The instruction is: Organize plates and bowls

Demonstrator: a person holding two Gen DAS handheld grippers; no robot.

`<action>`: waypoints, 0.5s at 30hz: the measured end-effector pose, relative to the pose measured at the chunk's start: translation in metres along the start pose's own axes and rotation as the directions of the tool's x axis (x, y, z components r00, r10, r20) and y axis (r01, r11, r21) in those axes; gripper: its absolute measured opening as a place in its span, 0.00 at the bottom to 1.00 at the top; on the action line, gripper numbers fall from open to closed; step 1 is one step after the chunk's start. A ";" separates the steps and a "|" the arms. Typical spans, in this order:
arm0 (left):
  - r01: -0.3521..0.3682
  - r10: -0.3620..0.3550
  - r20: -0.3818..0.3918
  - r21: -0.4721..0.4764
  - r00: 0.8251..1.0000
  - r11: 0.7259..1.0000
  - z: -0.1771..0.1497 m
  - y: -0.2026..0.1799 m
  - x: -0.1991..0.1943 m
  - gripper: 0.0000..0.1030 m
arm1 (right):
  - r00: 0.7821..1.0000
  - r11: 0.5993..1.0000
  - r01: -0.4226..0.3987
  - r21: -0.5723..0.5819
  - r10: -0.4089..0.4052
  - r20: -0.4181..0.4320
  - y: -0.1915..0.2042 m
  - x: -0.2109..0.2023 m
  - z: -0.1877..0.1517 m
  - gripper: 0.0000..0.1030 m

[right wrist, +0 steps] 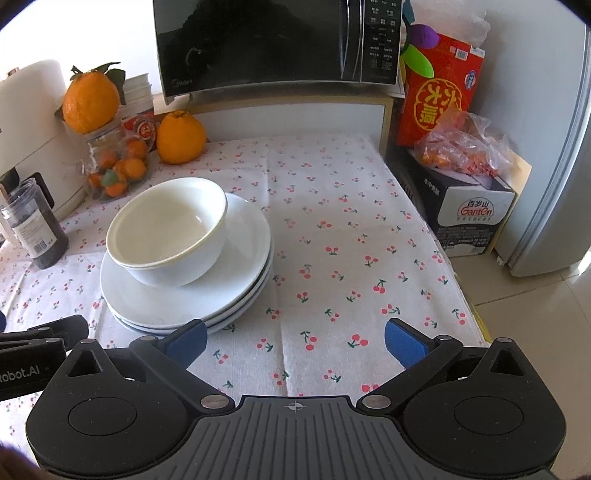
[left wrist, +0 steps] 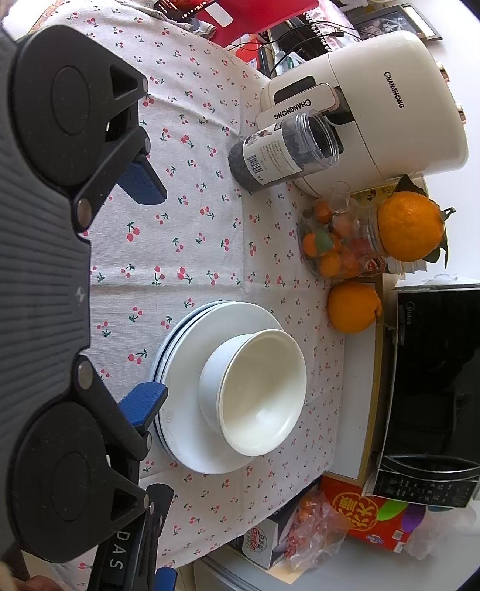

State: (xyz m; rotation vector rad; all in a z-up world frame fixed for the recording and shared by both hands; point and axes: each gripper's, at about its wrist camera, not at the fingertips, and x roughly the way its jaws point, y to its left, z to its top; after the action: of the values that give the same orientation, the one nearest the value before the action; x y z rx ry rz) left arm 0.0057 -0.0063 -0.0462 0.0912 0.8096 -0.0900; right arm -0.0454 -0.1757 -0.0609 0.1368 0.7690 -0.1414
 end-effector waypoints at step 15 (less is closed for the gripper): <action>0.001 -0.001 0.000 -0.004 1.000 1.000 0.000 0.001 0.000 1.00 | 0.999 1.000 -0.003 -0.014 0.004 0.041 0.004 -0.006 0.002 1.00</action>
State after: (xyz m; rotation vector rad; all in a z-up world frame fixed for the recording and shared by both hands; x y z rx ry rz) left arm 0.0058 -0.0053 -0.0459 0.0875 0.8093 -0.0893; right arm -0.0480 -0.1721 -0.0548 0.1212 0.7282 -0.1352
